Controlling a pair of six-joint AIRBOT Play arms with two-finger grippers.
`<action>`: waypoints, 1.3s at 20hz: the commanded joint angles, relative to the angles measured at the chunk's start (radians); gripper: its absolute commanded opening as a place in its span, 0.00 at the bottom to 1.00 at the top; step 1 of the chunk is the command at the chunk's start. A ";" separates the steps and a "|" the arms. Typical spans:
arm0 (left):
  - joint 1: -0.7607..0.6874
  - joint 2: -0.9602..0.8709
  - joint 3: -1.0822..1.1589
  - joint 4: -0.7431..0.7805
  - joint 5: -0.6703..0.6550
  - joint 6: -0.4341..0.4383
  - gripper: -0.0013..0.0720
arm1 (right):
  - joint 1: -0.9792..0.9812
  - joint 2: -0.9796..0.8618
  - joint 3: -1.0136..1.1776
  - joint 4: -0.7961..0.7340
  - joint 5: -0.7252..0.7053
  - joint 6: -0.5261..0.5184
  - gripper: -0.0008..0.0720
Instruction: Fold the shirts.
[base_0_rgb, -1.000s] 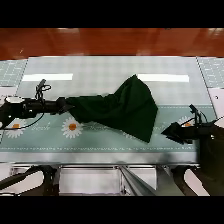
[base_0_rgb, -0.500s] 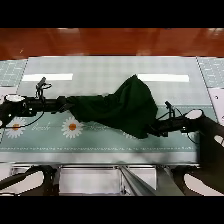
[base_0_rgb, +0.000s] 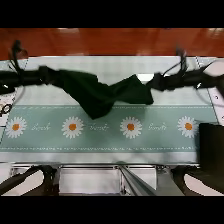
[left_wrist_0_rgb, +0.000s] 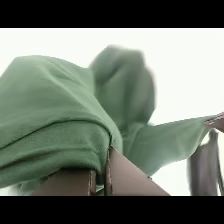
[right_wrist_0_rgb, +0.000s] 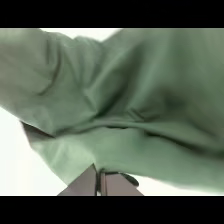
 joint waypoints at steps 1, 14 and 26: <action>0.009 0.088 0.305 -0.038 -0.029 -0.058 0.05 | -0.010 0.080 0.435 -0.217 0.071 0.099 0.04; 0.011 0.391 0.847 0.447 -0.409 -0.372 0.05 | -0.010 0.503 0.883 -0.607 0.156 0.150 0.04; 0.006 0.625 -0.111 0.483 -0.443 -0.397 0.05 | -0.010 0.547 0.392 -0.627 0.369 0.200 0.04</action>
